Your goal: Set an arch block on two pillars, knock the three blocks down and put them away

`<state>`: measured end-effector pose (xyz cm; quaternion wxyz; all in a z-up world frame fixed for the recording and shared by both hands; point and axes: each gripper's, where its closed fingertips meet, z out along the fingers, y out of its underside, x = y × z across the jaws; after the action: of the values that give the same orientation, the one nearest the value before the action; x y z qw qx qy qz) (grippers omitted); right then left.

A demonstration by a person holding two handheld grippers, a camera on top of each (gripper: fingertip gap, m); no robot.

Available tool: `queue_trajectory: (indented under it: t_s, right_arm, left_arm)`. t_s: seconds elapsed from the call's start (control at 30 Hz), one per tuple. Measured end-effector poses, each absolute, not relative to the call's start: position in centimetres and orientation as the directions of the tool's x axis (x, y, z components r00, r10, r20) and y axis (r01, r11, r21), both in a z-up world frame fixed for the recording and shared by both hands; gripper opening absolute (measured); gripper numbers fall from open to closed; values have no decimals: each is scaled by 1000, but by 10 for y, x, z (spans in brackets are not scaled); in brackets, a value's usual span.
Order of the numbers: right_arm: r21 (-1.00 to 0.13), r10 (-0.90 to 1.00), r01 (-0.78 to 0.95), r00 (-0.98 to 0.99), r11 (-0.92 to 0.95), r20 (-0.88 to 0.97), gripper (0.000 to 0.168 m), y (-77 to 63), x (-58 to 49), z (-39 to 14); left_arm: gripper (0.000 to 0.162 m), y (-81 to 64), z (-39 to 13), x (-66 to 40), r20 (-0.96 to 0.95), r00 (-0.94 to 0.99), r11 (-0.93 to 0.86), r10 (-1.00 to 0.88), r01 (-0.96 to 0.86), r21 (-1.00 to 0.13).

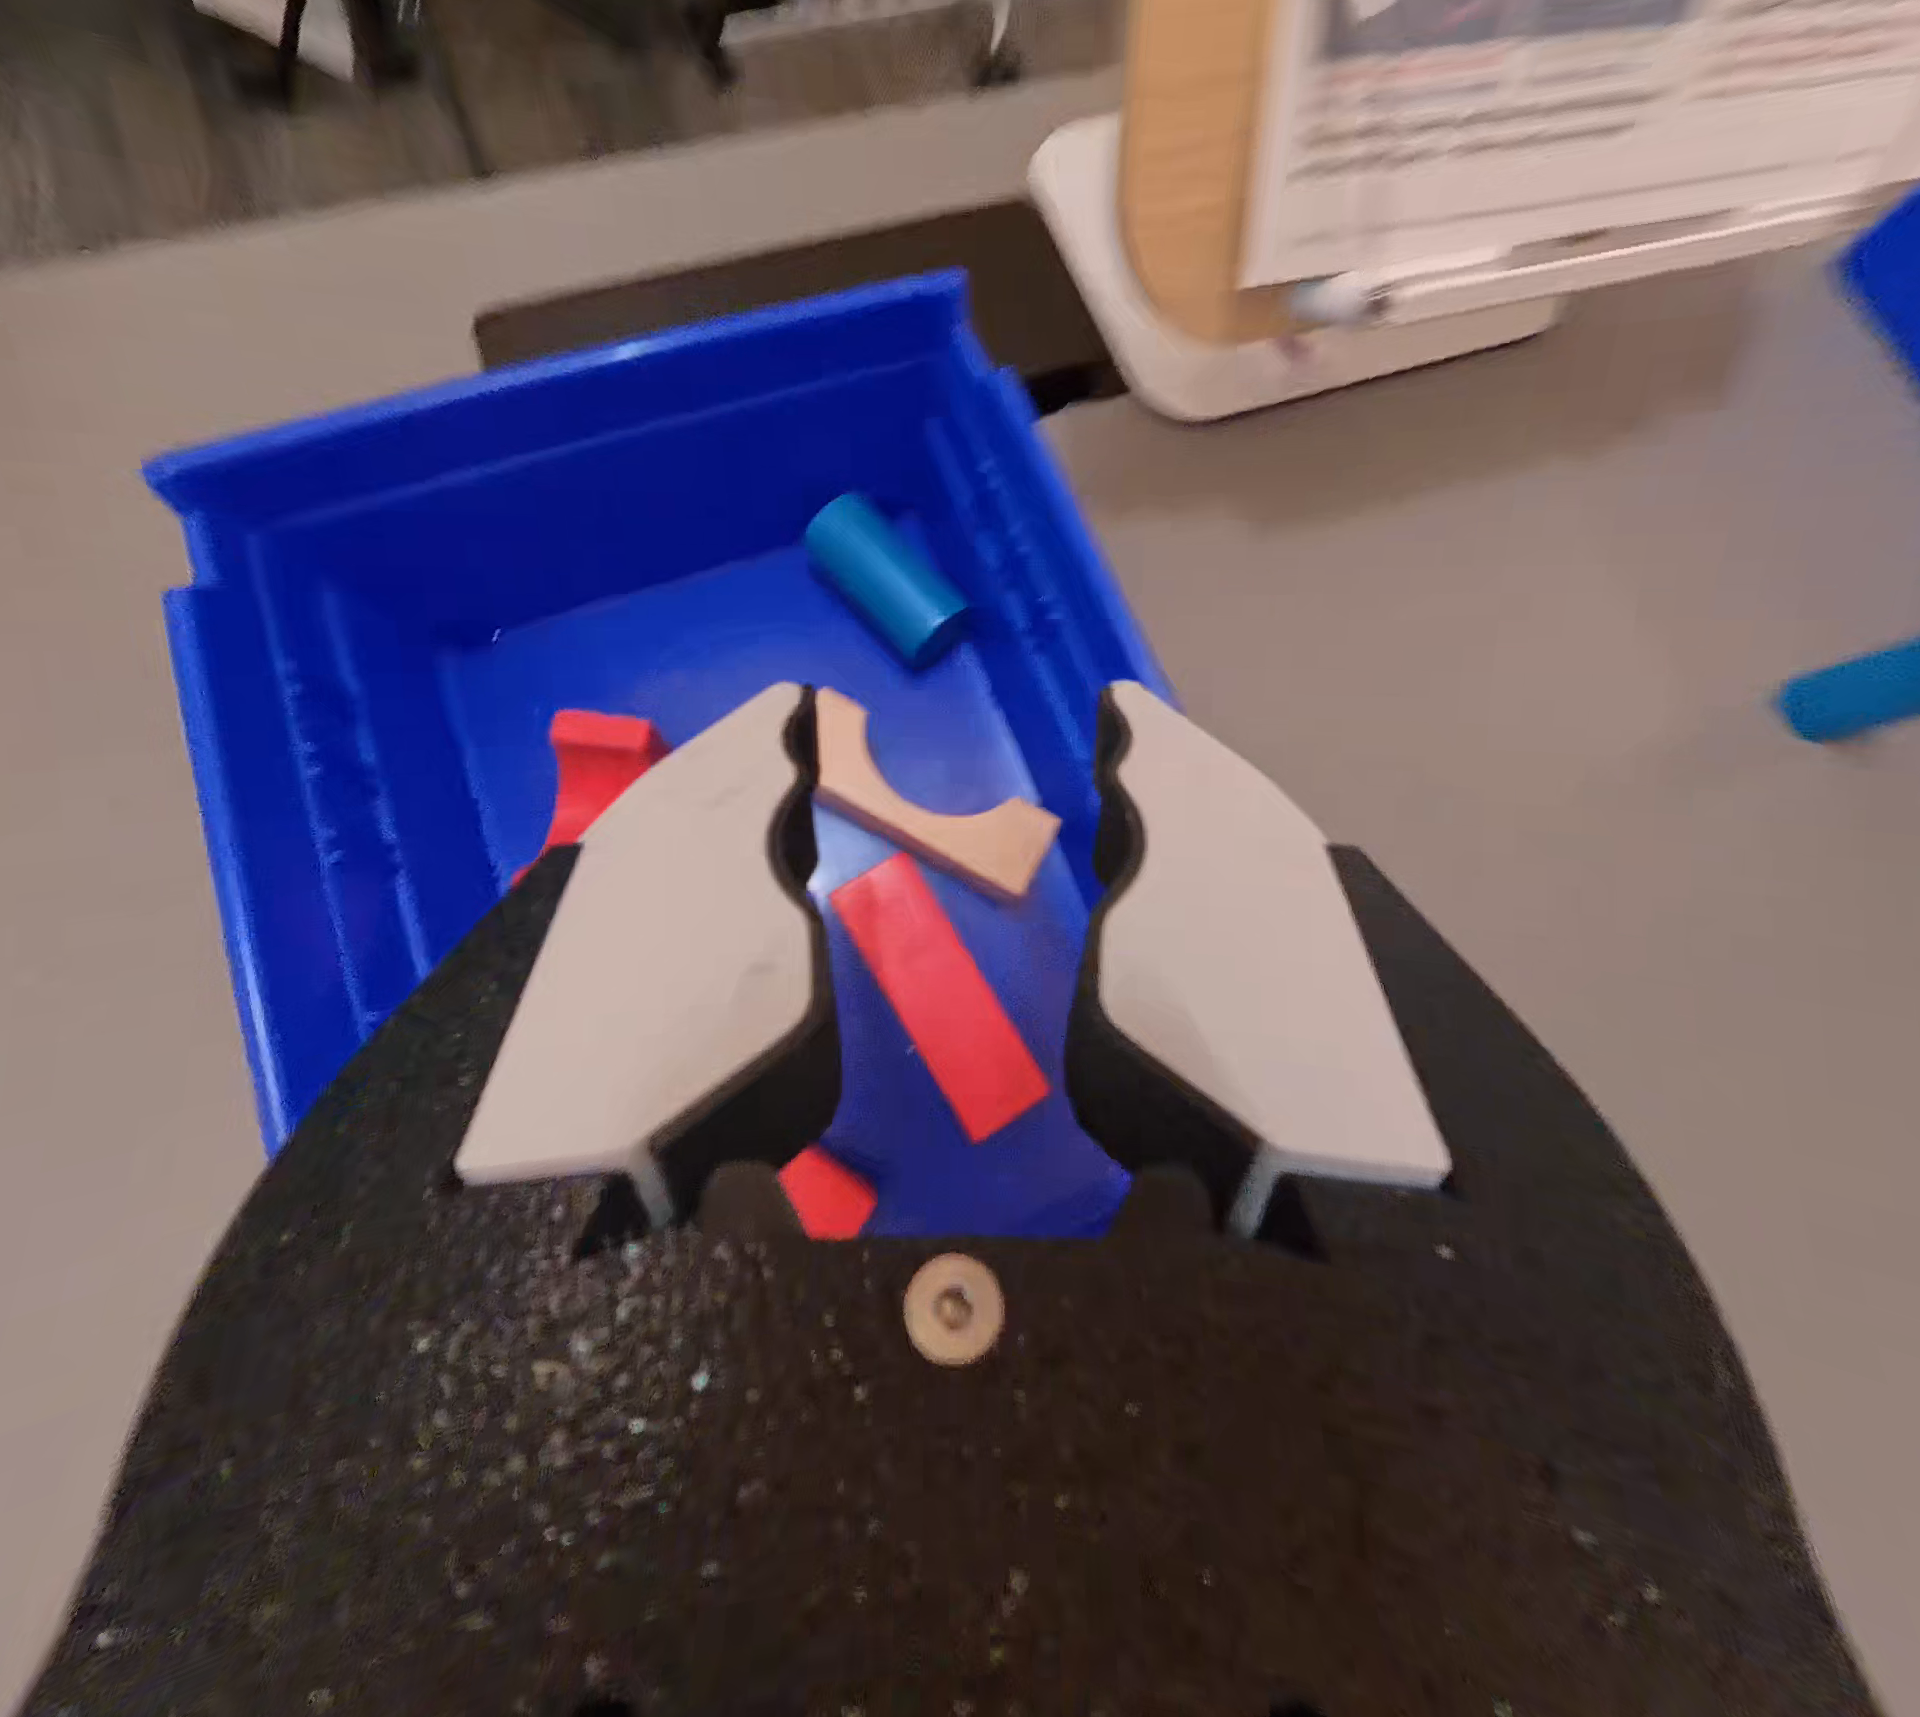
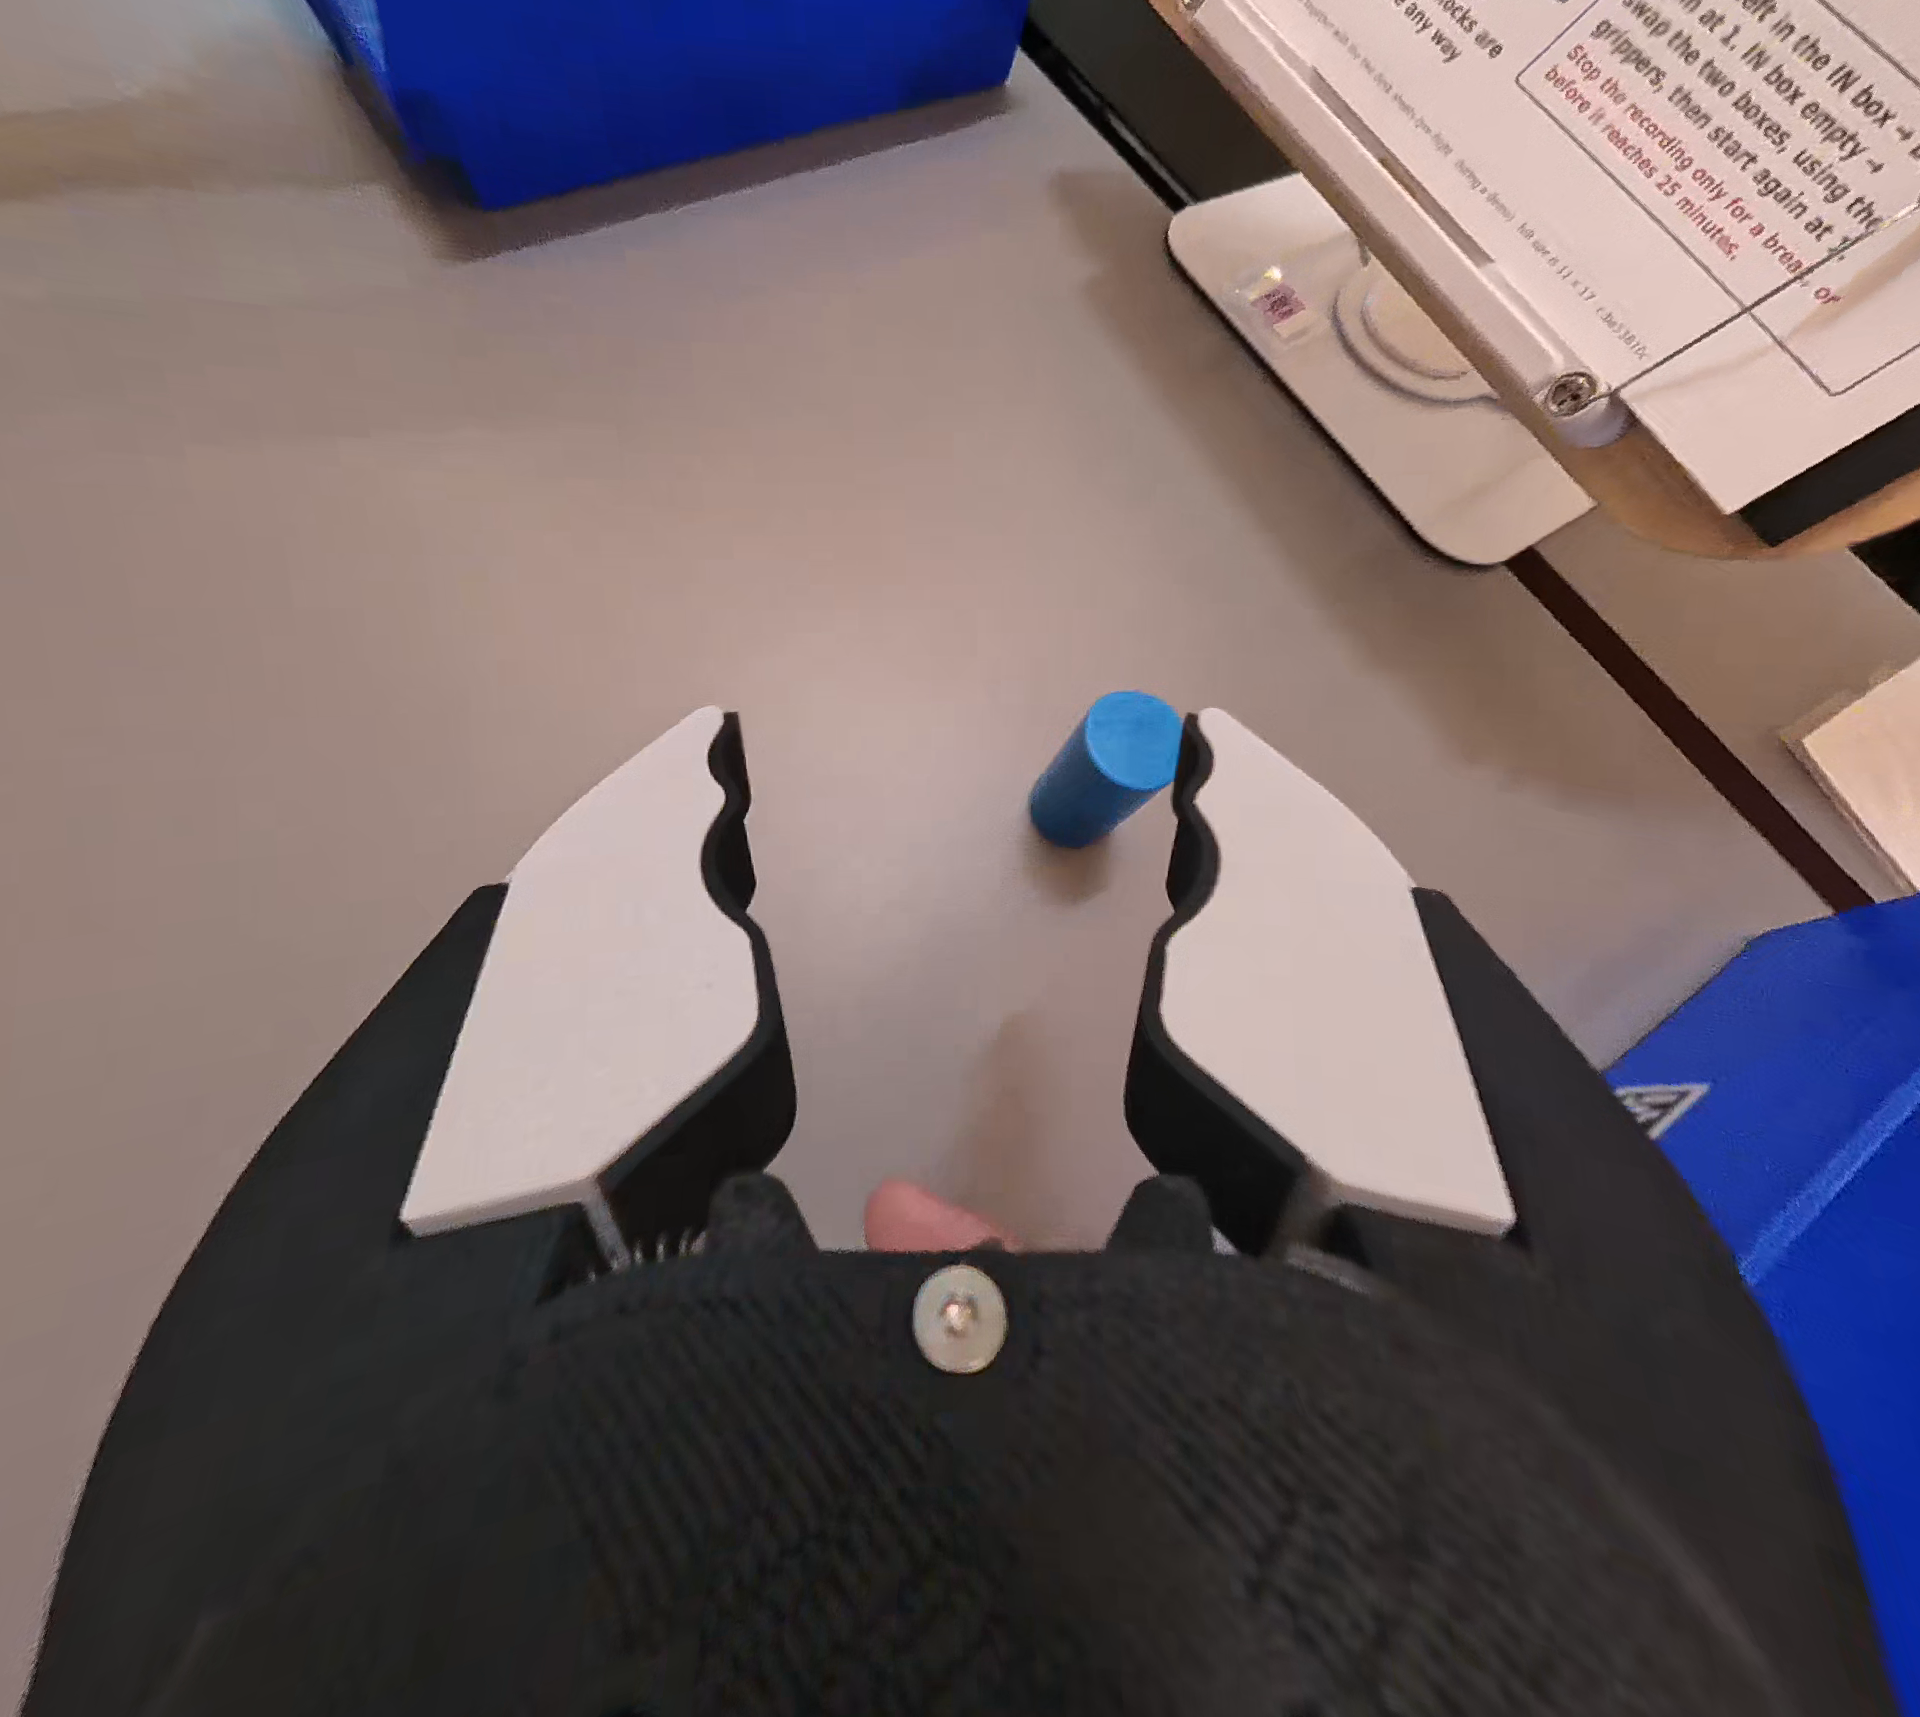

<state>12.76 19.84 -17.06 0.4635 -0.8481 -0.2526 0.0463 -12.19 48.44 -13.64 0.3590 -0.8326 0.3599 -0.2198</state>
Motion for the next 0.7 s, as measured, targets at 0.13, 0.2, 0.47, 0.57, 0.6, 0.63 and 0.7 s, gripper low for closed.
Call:
queue_trajectory:
  t_s: [0.13,0.2,0.47,0.57,0.6,0.63,0.7]
  right_arm:
    - [-833,454,325,885,-447,102,79,176,115,-175]
    - [-830,455,320,886,-456,92,79,166,111,-179]
    - [-812,418,323,902,-486,108,81,142,111,-192]
    - [-814,412,309,906,-493,95,81,141,110,-196]
    - [-814,411,305,907,-495,90,81,141,109,-198]
    - [-815,411,302,907,-495,87,81,142,108,-198]
    - [-815,414,303,906,-493,87,81,144,107,-199]
  left_arm:
    - [63,520,-191,-111,151,739,-672,-657,-482,-563]
    - [64,529,-213,-99,248,775,-771,-581,-426,-473]
    - [63,544,-267,-76,345,845,-907,-408,-334,-256]
    - [57,547,-277,-74,300,859,-903,-414,-348,-250]
    - [55,548,-277,-74,280,861,-896,-424,-355,-266]
    - [51,549,-278,-73,262,859,-887,-440,-370,-276]
    - [43,546,-281,-75,203,850,-862,-487,-430,-268]
